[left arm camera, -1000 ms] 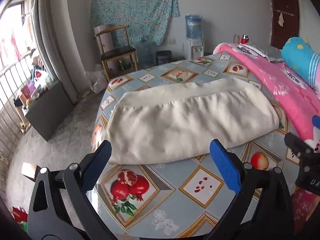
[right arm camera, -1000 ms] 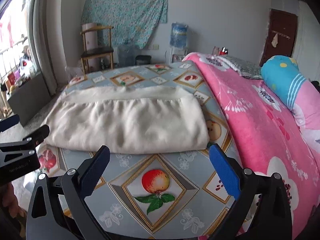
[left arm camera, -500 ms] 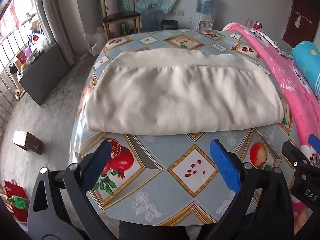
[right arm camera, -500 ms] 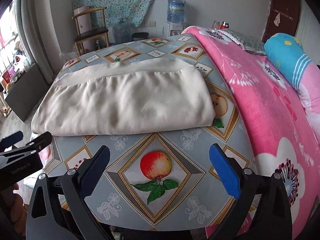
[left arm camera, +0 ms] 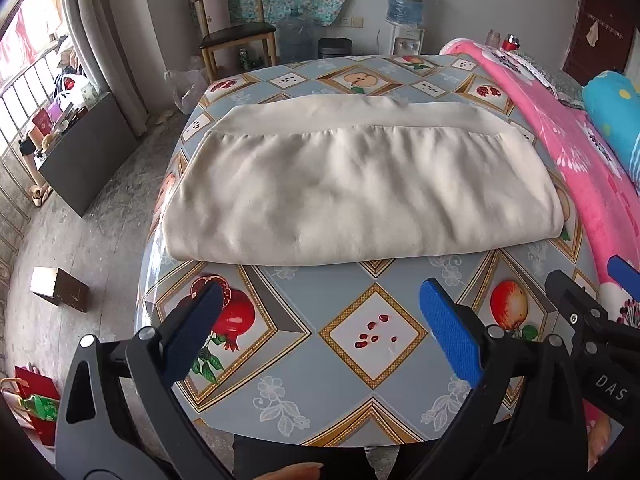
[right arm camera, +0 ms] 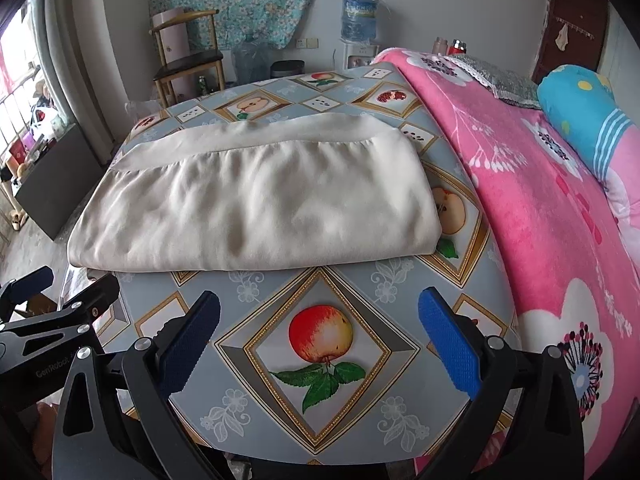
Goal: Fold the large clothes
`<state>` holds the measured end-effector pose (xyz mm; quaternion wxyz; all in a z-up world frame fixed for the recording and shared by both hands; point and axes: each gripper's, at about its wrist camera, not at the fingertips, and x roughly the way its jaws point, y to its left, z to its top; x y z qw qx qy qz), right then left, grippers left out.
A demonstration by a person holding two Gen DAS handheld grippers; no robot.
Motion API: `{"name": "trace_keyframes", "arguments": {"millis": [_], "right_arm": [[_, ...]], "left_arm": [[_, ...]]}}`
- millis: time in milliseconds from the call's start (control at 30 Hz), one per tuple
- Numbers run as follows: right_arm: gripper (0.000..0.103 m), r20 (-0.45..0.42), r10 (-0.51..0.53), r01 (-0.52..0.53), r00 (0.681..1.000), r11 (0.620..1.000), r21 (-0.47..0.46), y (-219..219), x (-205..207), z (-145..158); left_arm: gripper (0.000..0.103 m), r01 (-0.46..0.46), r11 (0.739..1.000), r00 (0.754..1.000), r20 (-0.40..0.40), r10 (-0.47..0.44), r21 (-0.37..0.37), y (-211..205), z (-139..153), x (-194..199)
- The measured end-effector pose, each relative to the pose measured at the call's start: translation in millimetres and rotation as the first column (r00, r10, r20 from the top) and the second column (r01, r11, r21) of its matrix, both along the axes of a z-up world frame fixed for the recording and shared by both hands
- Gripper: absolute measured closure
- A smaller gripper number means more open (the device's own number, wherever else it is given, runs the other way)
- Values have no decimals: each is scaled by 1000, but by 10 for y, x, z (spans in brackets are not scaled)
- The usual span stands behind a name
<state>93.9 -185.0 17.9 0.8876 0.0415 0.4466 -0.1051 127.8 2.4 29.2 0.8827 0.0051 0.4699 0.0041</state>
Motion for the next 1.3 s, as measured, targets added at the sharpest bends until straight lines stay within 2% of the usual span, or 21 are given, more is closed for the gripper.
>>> {"name": "trace_keyframes", "arguments": {"millis": [1300], "right_arm": [[6,-11,-6,6,1000,1000,-9,-38,38,11]], "left_arm": [[8,5,1000,1000,1,-5,9,-15,-12,10]]}}
